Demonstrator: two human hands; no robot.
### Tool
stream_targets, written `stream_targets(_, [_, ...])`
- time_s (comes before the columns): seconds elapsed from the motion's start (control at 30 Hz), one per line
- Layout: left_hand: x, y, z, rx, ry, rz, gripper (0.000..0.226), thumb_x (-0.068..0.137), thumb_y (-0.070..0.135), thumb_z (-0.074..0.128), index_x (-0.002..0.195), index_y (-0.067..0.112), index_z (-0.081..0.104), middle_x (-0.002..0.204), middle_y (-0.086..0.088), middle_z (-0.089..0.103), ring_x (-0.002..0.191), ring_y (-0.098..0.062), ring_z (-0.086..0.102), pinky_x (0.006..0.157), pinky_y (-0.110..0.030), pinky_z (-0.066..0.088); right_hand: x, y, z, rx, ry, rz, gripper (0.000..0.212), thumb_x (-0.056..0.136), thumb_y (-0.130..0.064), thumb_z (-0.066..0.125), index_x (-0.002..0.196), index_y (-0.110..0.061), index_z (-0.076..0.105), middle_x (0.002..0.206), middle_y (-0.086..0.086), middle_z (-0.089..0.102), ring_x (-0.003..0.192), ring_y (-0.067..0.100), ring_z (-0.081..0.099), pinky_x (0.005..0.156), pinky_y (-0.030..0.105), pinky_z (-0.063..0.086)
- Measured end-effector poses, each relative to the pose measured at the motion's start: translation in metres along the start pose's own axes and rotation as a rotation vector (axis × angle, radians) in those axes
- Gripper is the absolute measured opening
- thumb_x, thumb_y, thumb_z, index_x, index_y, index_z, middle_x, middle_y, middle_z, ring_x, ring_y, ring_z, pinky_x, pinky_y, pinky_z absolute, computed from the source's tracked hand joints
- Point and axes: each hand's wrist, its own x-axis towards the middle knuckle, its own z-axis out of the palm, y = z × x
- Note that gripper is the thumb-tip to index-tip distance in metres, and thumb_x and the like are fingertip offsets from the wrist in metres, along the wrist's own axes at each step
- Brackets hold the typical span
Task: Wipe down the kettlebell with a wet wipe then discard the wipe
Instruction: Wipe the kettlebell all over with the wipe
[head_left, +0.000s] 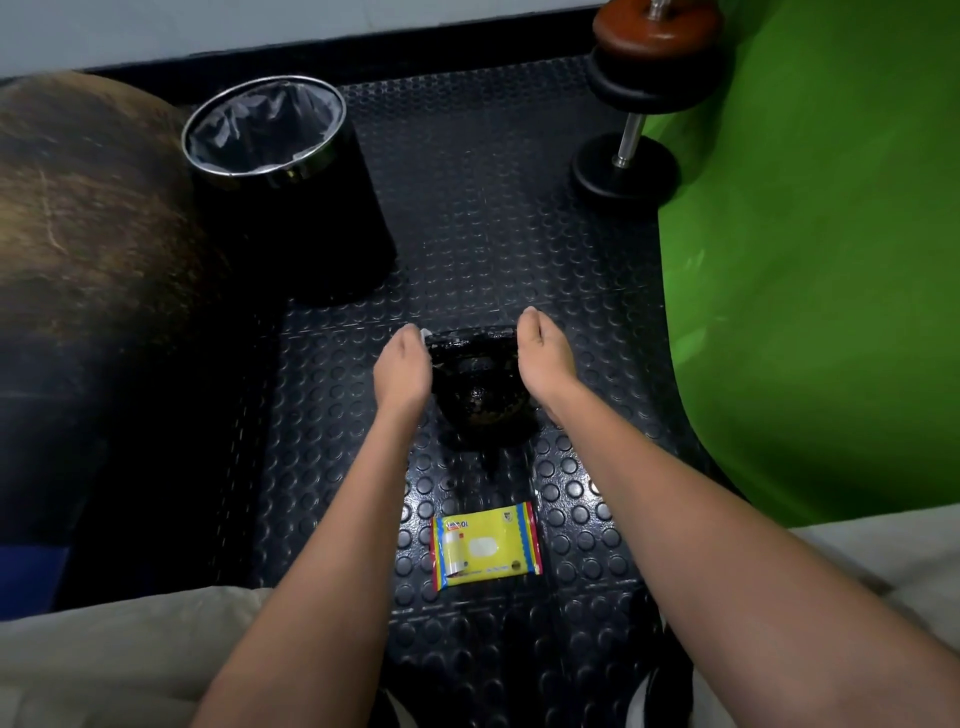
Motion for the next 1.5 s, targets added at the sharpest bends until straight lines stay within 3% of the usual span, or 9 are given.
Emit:
stream_targets(0.27, [-0.014,0.005,0.021,0.543,0.197,0.604,0.040,0.107,0.025,0.027,0.084,0.011,0.057,0.090,-0.009,0.065,0.084,-0.032,0.055,0.089,-0.044,0.040,-0.002,-0.006,0.002,-0.020,0.037,-0.011,0.062,0.094,-0.064,0.023,0.130,-0.028,0.058,0.137,-0.002,0.057,0.125,0.024,0.053,0.110,0.051,0.038])
stream_targets(0.4, [-0.022,0.000,0.026,0.545,0.206,0.711,0.041,0.108,0.031,0.026,0.094,0.013,0.060,0.094,-0.003,0.062,0.094,-0.027,0.055,0.107,-0.048,0.037,-0.004,-0.007,-0.001,-0.013,0.023,-0.018,0.050,0.096,-0.060,0.025,0.109,-0.028,0.062,0.124,-0.002,0.062,0.114,0.021,0.056,0.105,0.048,0.042])
stream_targets(0.5, [-0.015,-0.009,0.017,0.446,0.188,0.768,0.040,0.109,0.028,0.024,0.087,0.015,0.055,0.085,0.002,0.055,0.084,-0.021,0.049,0.097,-0.045,0.041,-0.007,-0.007,-0.001,-0.039,-0.001,-0.029,0.046,0.095,-0.061,0.025,0.090,-0.031,0.058,0.117,0.002,0.064,0.109,0.024,0.059,0.101,0.049,0.045])
stream_targets(0.63, [-0.011,-0.014,0.013,0.174,0.201,0.529,0.039,0.110,0.028,0.026,0.090,0.013,0.056,0.089,0.004,0.054,0.089,-0.016,0.046,0.087,-0.036,0.038,-0.004,-0.008,-0.006,-0.008,-0.052,-0.026,0.049,0.102,-0.053,0.027,0.112,-0.020,0.062,0.111,-0.007,0.056,0.105,0.017,0.052,0.096,0.037,0.039])
stream_targets(0.8, [-0.004,-0.021,0.014,-0.203,0.142,0.152,0.040,0.104,0.038,0.028,0.099,0.023,0.064,0.098,0.006,0.061,0.095,-0.017,0.055,0.085,-0.038,0.044,-0.002,-0.008,-0.005,-0.026,-0.070,-0.022,0.054,0.102,-0.055,0.026,0.138,-0.024,0.052,0.148,-0.001,0.046,0.134,0.022,0.043,0.113,0.043,0.033])
stream_targets(0.97, [0.012,-0.032,0.008,-0.650,-0.072,-0.287,0.034,0.095,0.039,0.039,0.097,0.019,0.067,0.085,-0.003,0.068,0.072,-0.016,0.063,0.065,-0.028,0.053,0.001,-0.006,-0.004,-0.011,-0.060,-0.027,0.046,0.103,-0.054,0.026,0.117,-0.025,0.059,0.132,-0.003,0.055,0.120,0.019,0.050,0.106,0.042,0.037])
stream_targets(1.17, [0.015,-0.028,0.002,-0.600,-0.097,-0.371,0.032,0.102,0.025,0.034,0.080,0.013,0.053,0.054,0.000,0.048,0.044,-0.013,0.042,0.047,-0.023,0.037,0.001,-0.007,-0.005,0.007,-0.050,-0.030,0.048,0.104,-0.050,0.026,0.125,-0.022,0.058,0.116,-0.009,0.052,0.109,0.014,0.046,0.106,0.041,0.037])
stream_targets(1.27, [0.005,-0.011,-0.002,-0.253,-0.031,-0.195,0.034,0.101,0.032,0.028,0.083,0.016,0.053,0.084,-0.004,0.055,0.076,-0.021,0.047,0.074,-0.036,0.037,-0.001,-0.008,-0.006,-0.007,-0.038,-0.021,0.051,0.104,-0.051,0.026,0.132,-0.020,0.056,0.136,0.000,0.055,0.120,0.020,0.050,0.110,0.044,0.035])
stream_targets(1.5, [-0.009,0.006,0.014,0.498,0.143,0.600,0.033,0.101,0.017,0.024,0.074,0.015,0.042,0.080,-0.007,0.056,0.078,-0.029,0.048,0.078,-0.041,0.035,-0.002,-0.008,-0.004,-0.022,-0.002,-0.014,0.051,0.102,-0.054,0.026,0.125,-0.024,0.060,0.136,0.002,0.057,0.124,0.025,0.052,0.110,0.048,0.037])
